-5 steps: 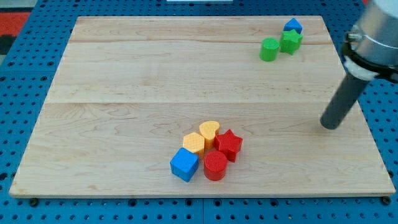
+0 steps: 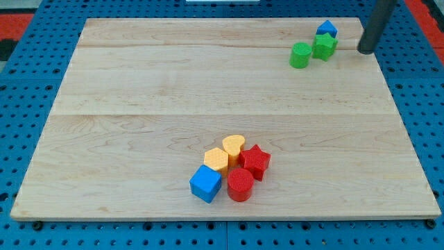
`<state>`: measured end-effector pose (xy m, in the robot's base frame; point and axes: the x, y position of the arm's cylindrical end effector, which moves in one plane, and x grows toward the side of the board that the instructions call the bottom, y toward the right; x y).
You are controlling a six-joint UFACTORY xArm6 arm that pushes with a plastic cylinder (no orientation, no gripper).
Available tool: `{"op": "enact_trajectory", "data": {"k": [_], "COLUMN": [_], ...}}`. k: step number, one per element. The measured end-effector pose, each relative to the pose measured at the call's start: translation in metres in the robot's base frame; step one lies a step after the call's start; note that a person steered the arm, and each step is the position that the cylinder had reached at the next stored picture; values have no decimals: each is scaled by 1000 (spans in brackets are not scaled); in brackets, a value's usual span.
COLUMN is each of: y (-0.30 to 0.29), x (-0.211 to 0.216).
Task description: Separate the green star from blue triangle
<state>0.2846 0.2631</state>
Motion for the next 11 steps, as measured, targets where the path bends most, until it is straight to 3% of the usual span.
{"op": "enact_trajectory", "data": {"k": [2,5,8,9,11], "y": [-1,-12,-105,-136,-137], "x": [-28,-25,19,17,-10]}}
